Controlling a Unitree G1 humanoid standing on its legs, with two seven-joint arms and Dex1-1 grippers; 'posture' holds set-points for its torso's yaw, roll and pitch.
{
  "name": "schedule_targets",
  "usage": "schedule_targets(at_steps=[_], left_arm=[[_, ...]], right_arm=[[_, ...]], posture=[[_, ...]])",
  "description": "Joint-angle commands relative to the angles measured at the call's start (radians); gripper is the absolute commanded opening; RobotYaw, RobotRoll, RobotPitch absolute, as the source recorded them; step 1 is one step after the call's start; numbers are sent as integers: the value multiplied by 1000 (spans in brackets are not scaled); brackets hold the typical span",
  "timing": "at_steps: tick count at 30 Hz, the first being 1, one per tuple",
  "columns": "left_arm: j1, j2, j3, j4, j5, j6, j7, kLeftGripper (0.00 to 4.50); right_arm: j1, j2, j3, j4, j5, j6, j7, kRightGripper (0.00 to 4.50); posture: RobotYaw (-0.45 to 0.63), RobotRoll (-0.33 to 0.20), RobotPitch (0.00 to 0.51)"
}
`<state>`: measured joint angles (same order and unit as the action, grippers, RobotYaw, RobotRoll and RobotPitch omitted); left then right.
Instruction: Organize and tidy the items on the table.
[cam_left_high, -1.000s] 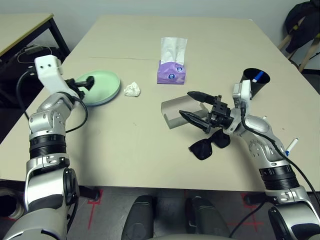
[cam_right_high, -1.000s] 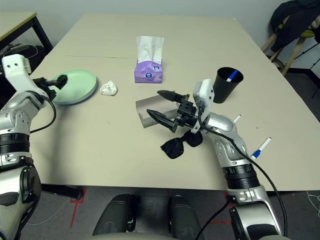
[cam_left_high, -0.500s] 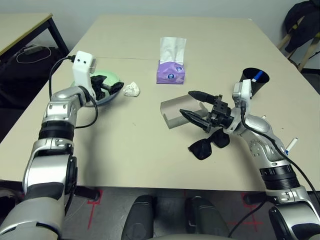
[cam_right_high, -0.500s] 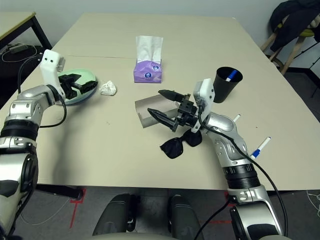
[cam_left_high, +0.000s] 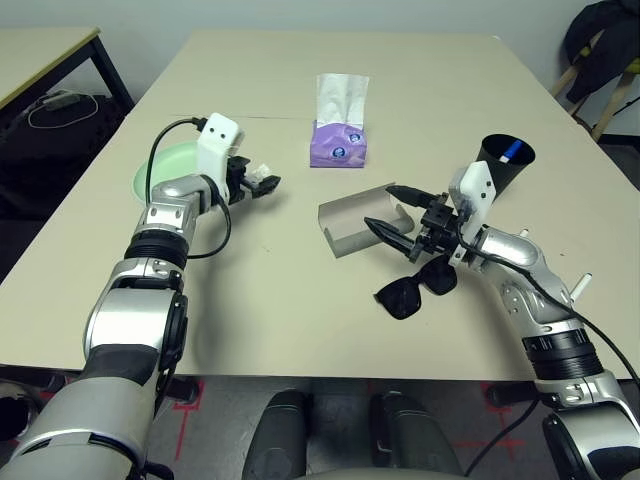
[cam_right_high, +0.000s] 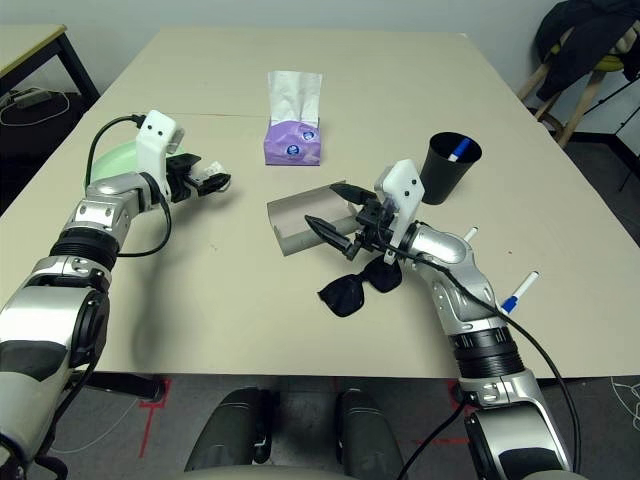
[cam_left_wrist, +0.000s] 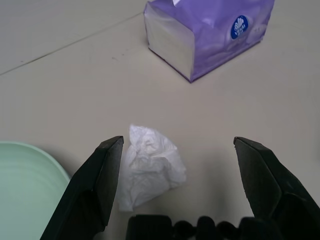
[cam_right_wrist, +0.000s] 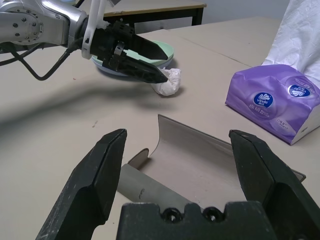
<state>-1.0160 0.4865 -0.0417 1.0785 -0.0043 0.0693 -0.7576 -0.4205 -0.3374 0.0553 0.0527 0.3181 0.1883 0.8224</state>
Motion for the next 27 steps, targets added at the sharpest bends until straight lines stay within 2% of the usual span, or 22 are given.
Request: schedule_targets(at_steps=[1, 9, 10, 13, 20, 22, 27], left_arm=[[-19, 5, -30, 56, 49, -16, -14, 4471], [-21, 12, -81, 113, 143, -62, 39, 4471], [-22, 9, -76, 114, 143, -62, 47, 4311], [-26, 3, -60, 119, 138, -70, 70, 3528], [-35, -10, -16, 113, 107, -71, 96, 707], [-37, -14, 0, 108, 98, -65, 94, 23], [-34, -6, 8, 93, 97, -67, 85, 23]], right_arm=[[8, 3, -1, -13, 11, -8, 6, 4500], [24, 5, -7, -49, 32, 1, -3, 4500], [26, 6, -6, -50, 33, 0, -4, 4500], [31, 9, -5, -57, 34, 2, -7, 4500], [39, 13, -1, -63, 31, 2, -6, 4500], [38, 16, -2, -59, 31, -1, -6, 4500], [34, 20, -3, -48, 29, -8, -3, 4500]], posture=[[91, 0, 110], [72, 0, 107], [72, 0, 107], [72, 0, 106], [76, 0, 106], [76, 0, 105], [78, 0, 104]])
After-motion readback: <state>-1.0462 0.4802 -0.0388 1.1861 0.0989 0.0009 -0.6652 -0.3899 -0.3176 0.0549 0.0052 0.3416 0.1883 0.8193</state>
